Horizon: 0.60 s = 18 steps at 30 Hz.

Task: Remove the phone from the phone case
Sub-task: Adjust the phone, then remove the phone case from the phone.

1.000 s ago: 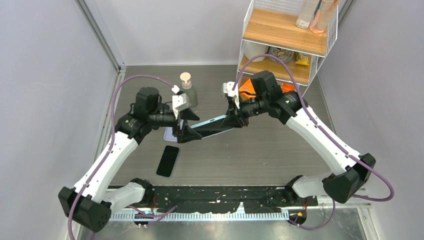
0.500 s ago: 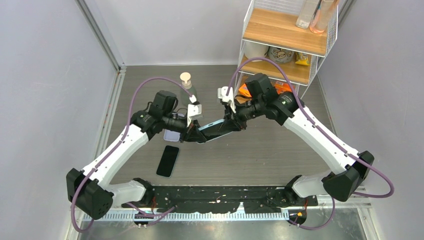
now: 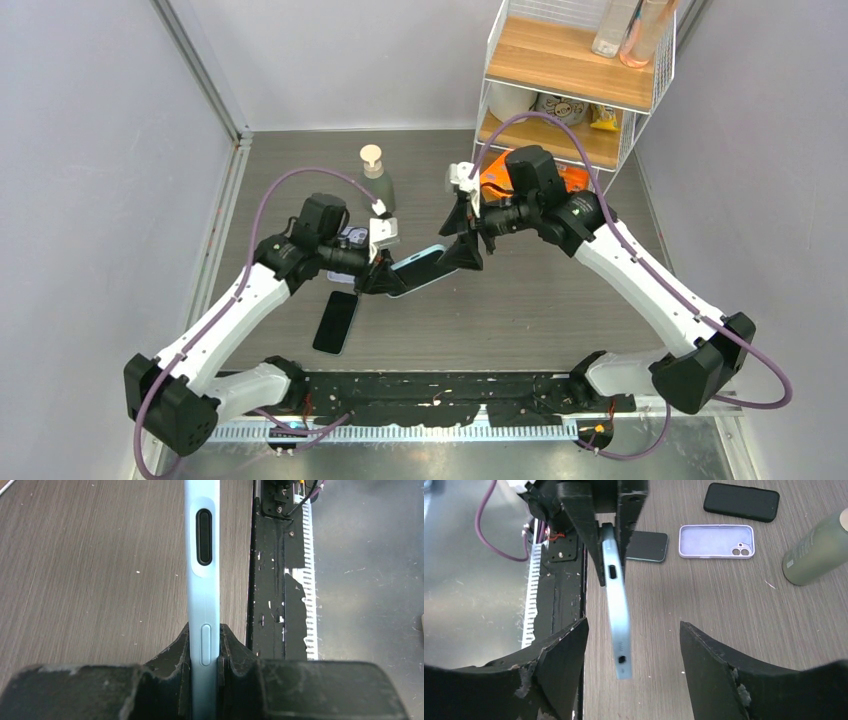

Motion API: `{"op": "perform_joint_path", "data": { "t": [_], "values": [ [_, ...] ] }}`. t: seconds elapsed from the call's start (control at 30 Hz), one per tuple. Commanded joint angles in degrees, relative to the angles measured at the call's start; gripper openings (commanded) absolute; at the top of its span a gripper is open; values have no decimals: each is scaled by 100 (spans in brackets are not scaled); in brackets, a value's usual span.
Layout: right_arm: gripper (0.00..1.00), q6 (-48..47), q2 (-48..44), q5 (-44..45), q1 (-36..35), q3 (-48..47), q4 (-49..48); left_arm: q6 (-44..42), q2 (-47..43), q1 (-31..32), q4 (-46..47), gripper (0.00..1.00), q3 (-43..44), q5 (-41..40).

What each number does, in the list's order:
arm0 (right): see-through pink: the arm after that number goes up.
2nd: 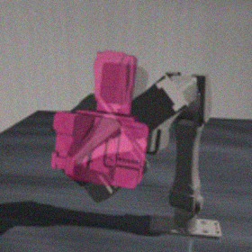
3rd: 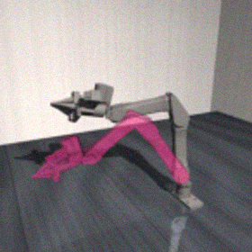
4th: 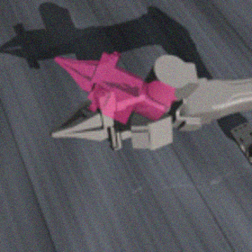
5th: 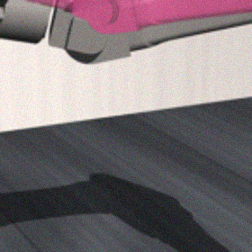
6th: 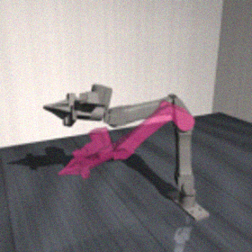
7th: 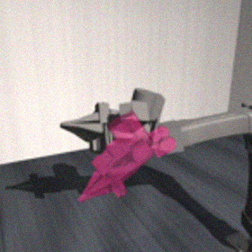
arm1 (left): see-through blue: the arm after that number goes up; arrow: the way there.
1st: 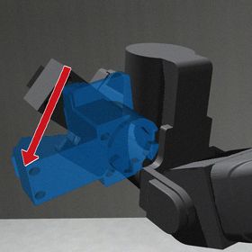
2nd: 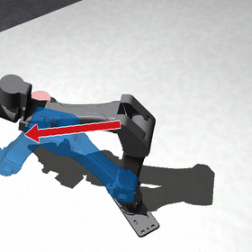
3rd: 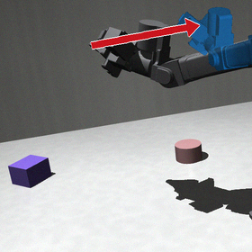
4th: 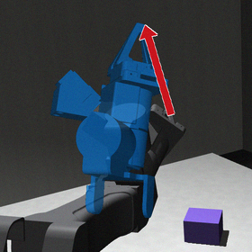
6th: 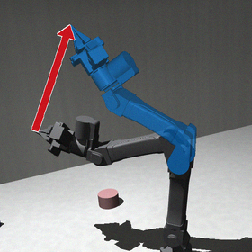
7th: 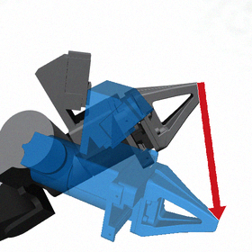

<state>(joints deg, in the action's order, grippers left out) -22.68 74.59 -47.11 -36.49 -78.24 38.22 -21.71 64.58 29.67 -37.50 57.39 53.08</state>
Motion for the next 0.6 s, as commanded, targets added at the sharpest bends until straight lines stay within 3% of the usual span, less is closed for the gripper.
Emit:
{"op": "perform_joint_path", "data": {
  "t": [0.0,0.4,0.57],
  "values": [
    [72,708,-132,-869,260,246,-917,352,-461,21,957,0,-230,256],
    [60,1353,299,-1737,302,345,-1471,404,-363,17,1069,0,-293,211],
    [49,1546,412,-1858,300,373,-1639,384,-311,67,1086,0,-296,147]
  ]
}}
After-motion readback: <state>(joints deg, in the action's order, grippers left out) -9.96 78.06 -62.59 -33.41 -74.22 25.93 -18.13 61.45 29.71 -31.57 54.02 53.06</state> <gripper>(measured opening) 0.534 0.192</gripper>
